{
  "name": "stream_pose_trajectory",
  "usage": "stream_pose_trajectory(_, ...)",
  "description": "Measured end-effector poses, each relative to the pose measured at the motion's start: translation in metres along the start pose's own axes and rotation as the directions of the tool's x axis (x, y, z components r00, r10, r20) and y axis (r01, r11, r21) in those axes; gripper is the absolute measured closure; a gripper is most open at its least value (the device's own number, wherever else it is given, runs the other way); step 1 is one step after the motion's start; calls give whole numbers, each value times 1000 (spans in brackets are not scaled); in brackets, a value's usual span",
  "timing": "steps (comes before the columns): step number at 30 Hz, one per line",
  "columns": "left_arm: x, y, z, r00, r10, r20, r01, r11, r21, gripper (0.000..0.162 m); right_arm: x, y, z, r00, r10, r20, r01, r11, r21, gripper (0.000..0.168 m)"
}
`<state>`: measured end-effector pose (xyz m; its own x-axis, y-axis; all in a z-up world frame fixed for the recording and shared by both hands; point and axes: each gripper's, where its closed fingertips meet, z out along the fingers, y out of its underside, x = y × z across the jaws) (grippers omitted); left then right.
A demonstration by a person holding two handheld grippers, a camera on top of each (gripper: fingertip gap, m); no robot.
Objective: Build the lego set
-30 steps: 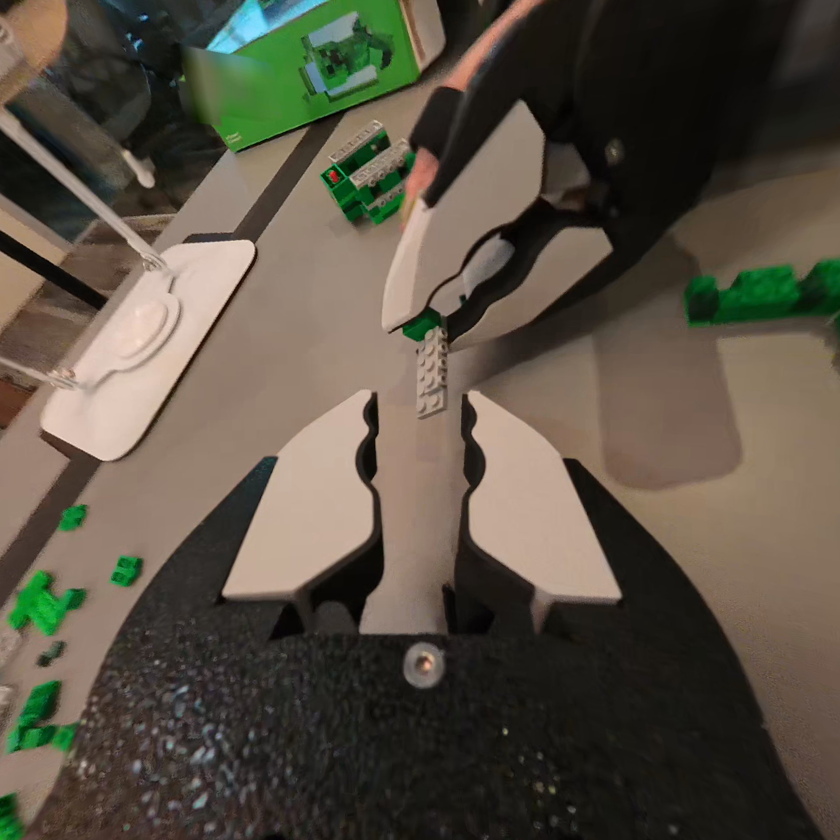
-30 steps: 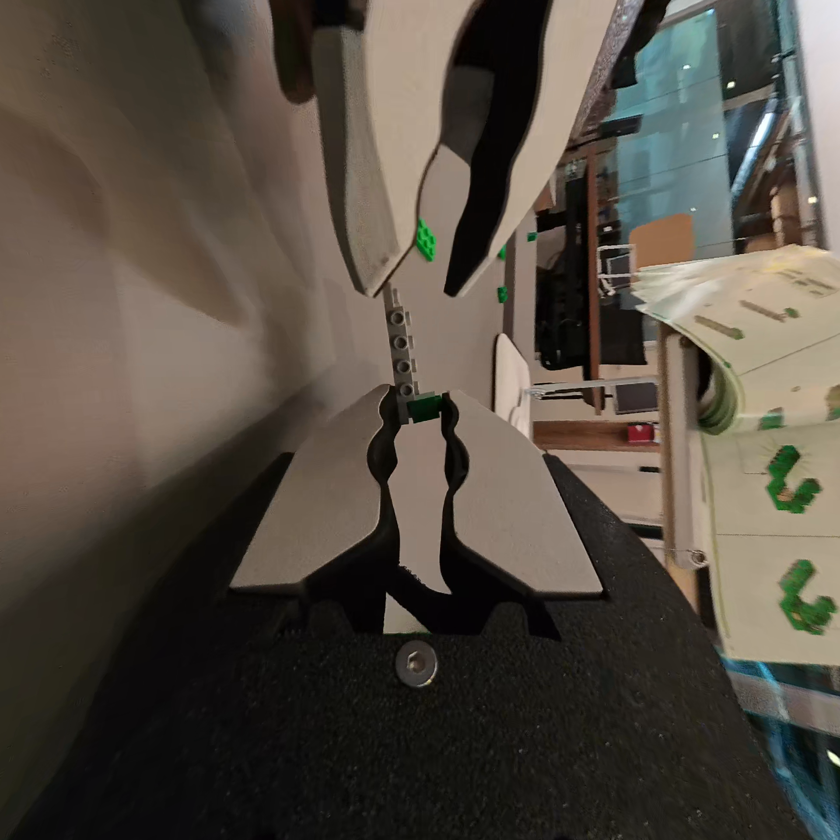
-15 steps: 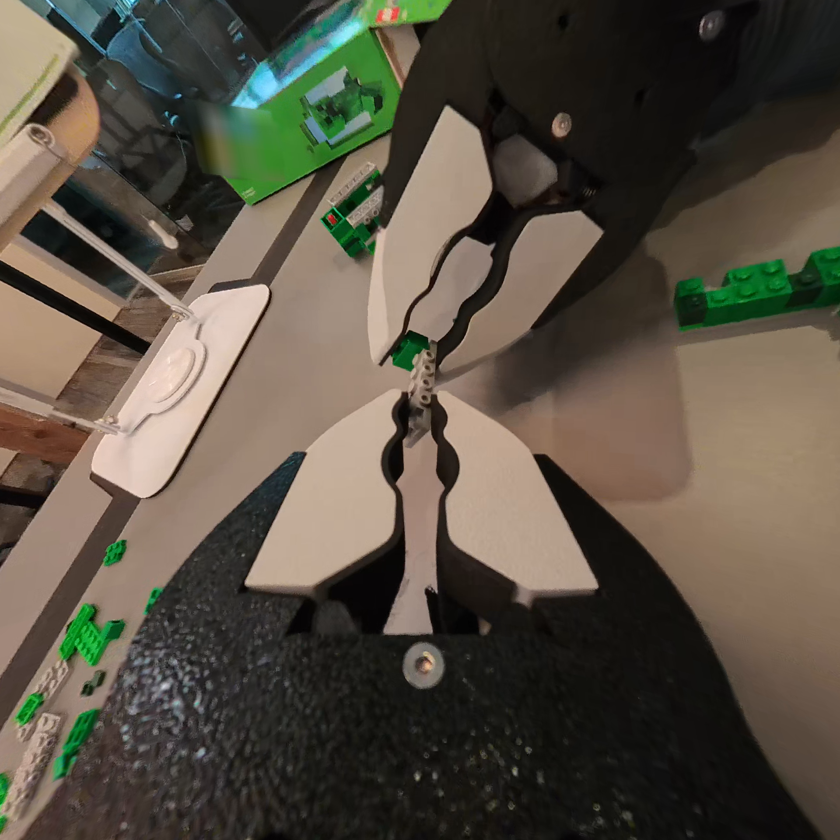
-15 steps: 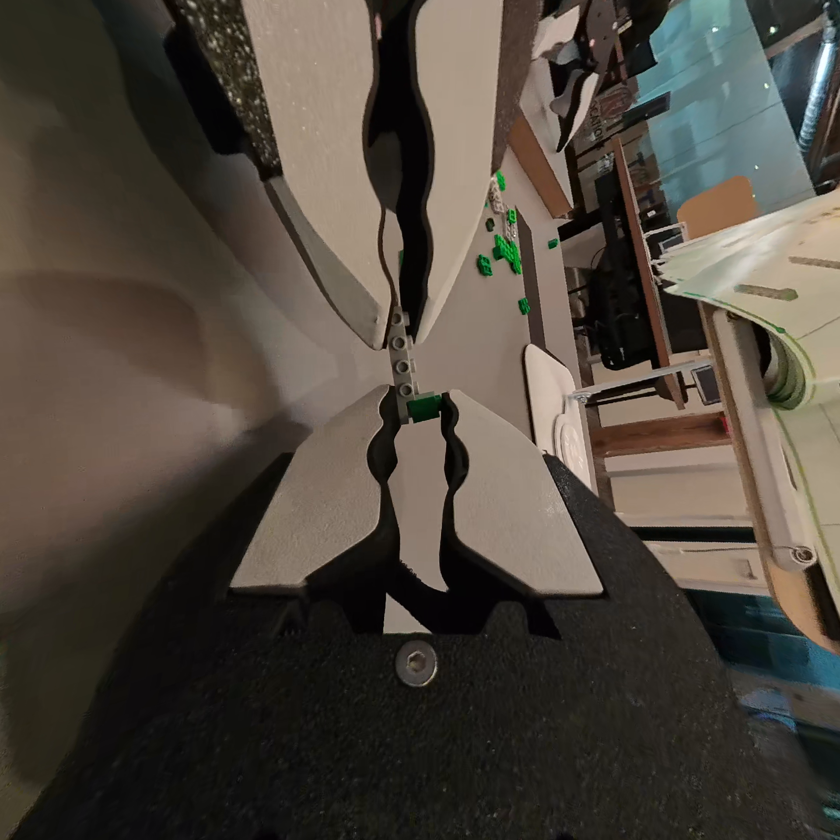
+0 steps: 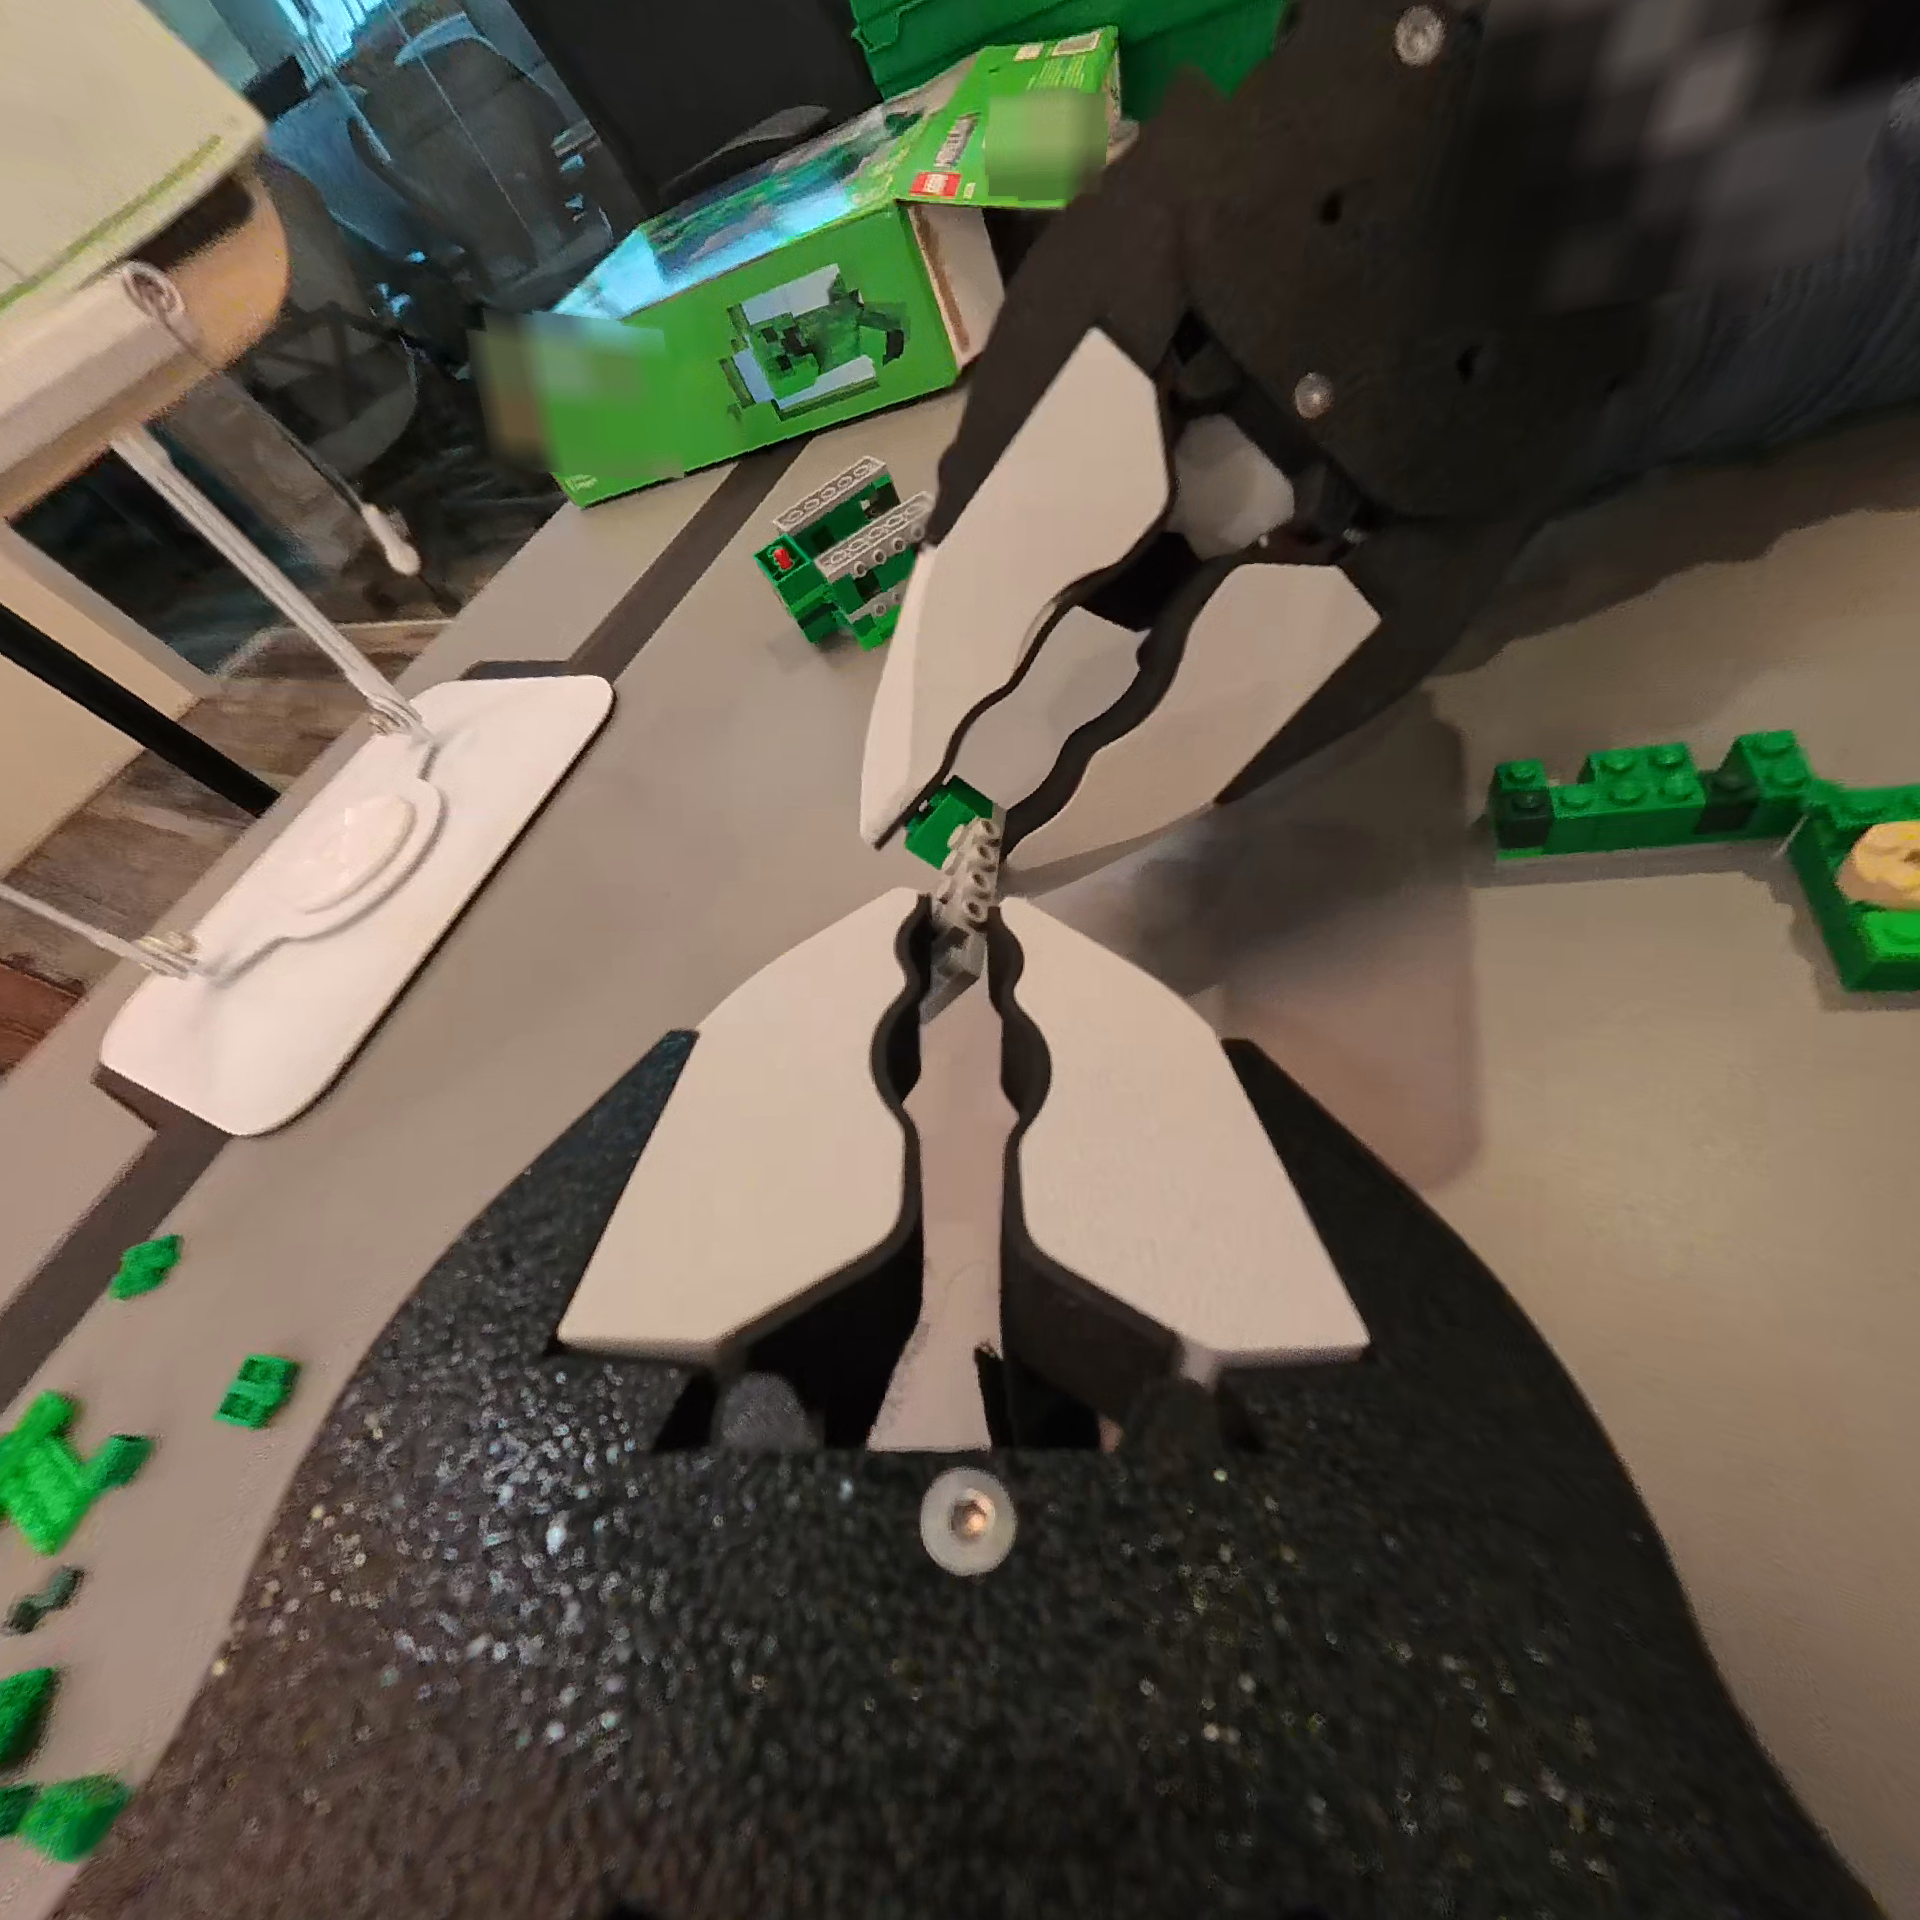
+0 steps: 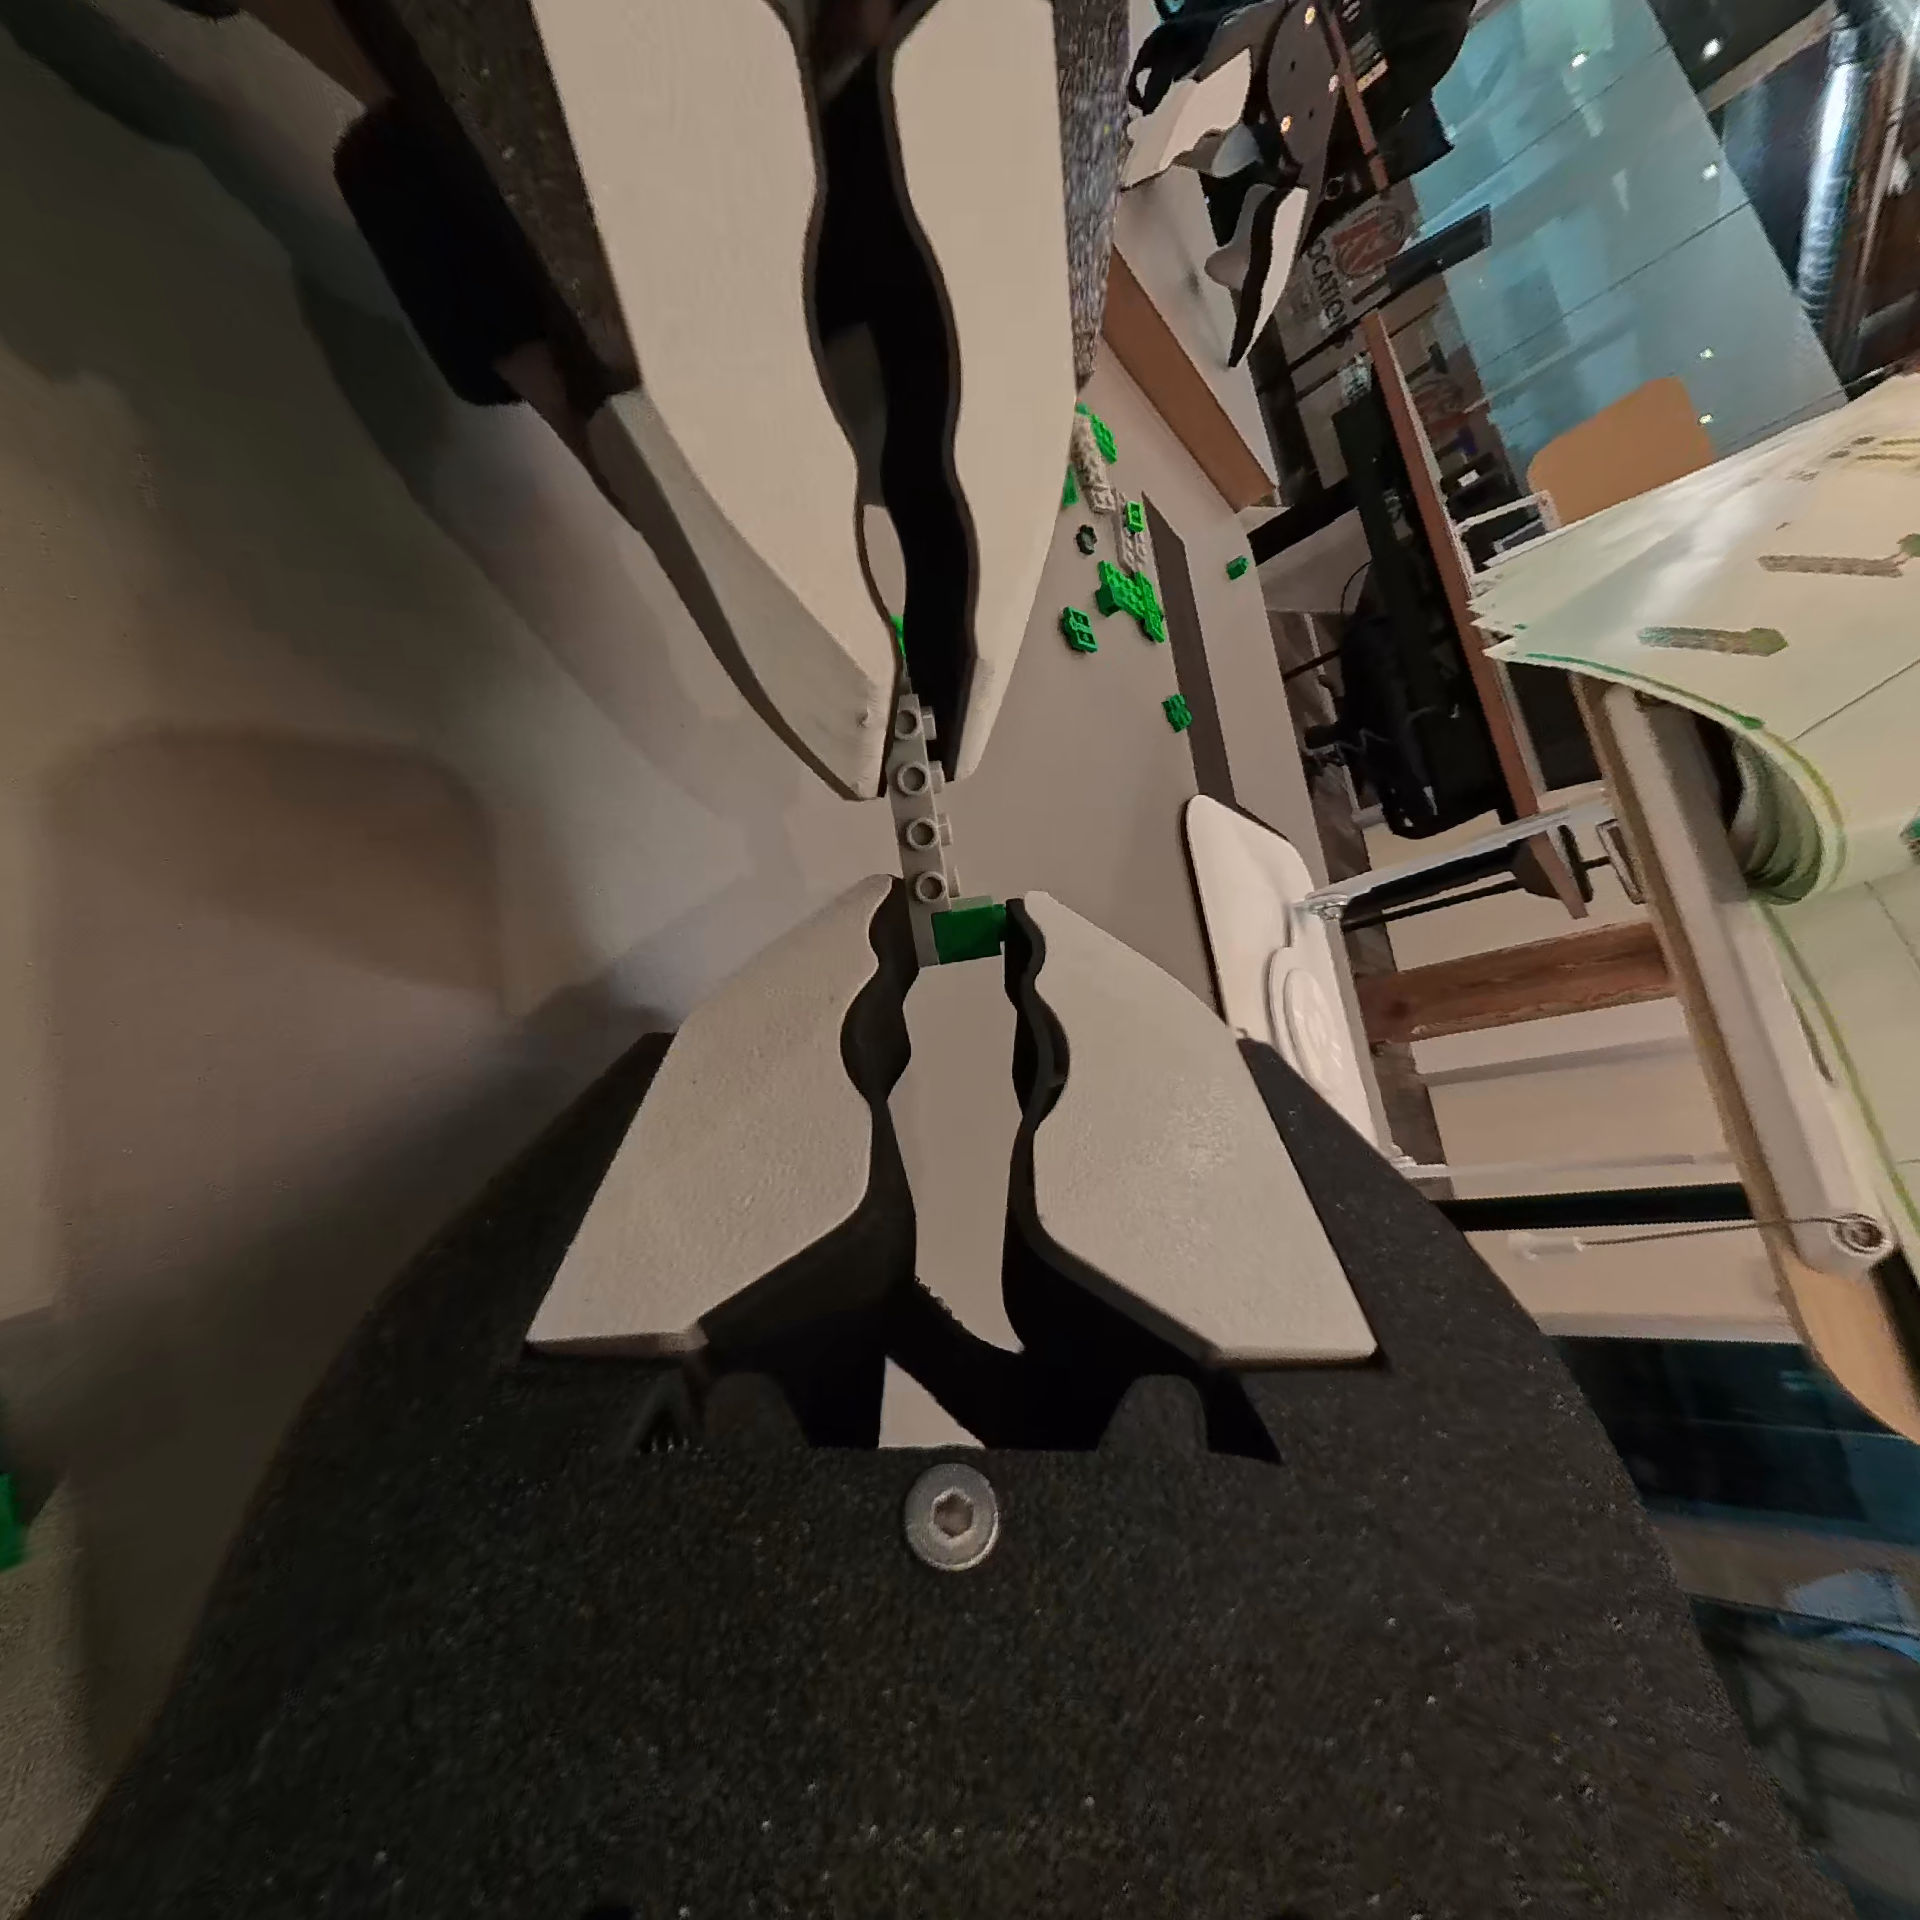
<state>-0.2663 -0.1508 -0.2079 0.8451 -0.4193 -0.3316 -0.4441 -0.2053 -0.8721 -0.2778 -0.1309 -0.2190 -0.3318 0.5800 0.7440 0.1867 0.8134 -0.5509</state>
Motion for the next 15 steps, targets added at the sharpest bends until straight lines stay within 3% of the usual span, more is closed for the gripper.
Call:
stream_pose_trajectory(1,-1,-1,0,999,-49,-13,49,999,11,152,2,-1,0,999,-17,-28,18,1000,11,152)
stream_pose_trajectory(6,-5,-7,-6,951,-285,-120,296,952,82,130,7,0,0,965,-208,-160,209,978,-14,152)
stream_pose_trajectory(12,-4,0,-2,934,-332,-136,339,940,33,125,16,-8,-6,922,-282,-267,291,957,-7,152)
stream_pose_trajectory(15,-1,-4,-2,932,-326,-158,338,939,58,137,18,-9,-7,909,-298,-291,308,951,-10,152)
